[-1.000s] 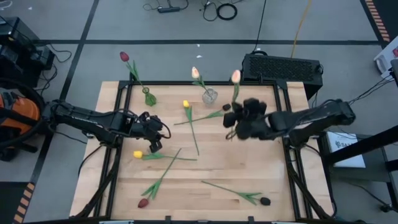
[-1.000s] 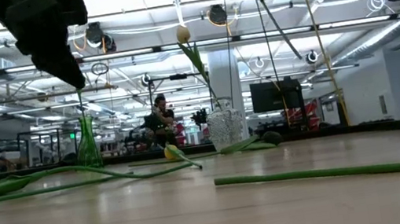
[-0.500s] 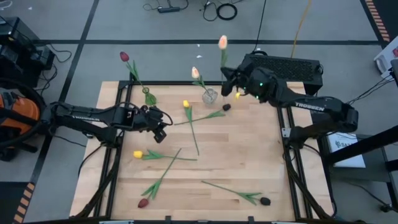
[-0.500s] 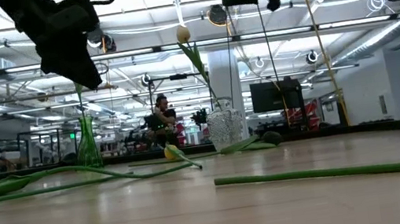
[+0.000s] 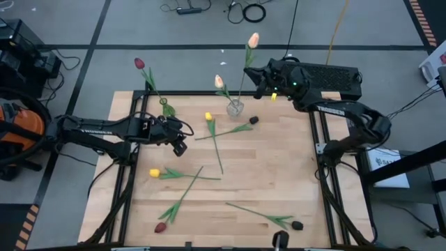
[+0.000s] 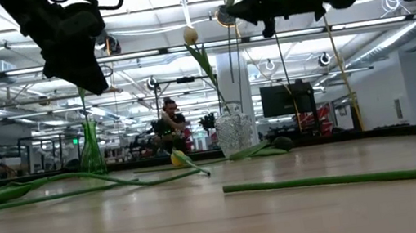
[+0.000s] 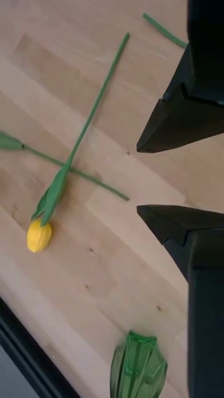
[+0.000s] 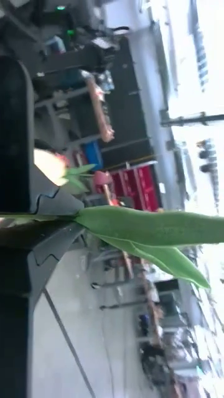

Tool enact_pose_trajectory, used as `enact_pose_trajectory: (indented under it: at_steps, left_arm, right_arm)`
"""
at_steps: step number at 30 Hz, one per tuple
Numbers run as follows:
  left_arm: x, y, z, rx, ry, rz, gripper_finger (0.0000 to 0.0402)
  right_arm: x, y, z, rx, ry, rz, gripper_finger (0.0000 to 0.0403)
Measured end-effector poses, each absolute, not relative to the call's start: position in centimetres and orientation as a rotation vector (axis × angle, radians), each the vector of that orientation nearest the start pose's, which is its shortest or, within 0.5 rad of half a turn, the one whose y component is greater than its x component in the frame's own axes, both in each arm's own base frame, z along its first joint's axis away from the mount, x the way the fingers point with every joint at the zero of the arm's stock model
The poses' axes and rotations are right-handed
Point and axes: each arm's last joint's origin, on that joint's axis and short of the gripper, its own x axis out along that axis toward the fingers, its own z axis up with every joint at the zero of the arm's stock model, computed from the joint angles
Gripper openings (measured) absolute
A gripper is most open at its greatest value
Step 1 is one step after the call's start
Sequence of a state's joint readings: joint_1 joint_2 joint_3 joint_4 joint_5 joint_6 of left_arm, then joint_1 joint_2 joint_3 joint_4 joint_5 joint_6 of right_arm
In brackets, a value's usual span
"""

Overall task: Sort flowers into vase by color
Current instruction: Put the light pink tulip into the transparent vase

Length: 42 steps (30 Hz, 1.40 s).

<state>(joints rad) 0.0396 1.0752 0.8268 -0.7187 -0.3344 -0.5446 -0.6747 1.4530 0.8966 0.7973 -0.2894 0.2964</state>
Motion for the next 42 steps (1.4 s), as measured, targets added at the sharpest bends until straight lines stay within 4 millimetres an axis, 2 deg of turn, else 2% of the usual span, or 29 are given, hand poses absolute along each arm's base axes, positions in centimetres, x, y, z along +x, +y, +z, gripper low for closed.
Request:
enact_pose_trajectory:
  at_steps: [4,15,21,31,42]
  left_arm:
    - [20.0,1.7,25.5,-0.354,0.838,0.593,0.0155]
    - [20.0,1.7,25.6,-0.354,0.835,0.592,0.0155]
    - [20.0,1.7,25.6,-0.354,0.834,0.592,0.0155]
    - [20.1,1.7,25.6,-0.356,0.833,0.593,0.0155]
    - [20.1,1.7,25.6,-0.356,0.833,0.592,0.0155]
  right_arm:
    - [26.2,-20.2,29.5,0.197,-0.235,-0.322,0.0]
    - [26.1,-20.9,29.4,0.107,-0.258,-0.302,0.0]
    - [26.0,-21.2,29.0,0.061,-0.207,-0.325,0.0]
    - [26.1,-21.2,28.6,0.069,-0.172,-0.327,0.0]
    - [27.1,-20.2,27.1,0.025,-0.019,-0.298,0.0001]
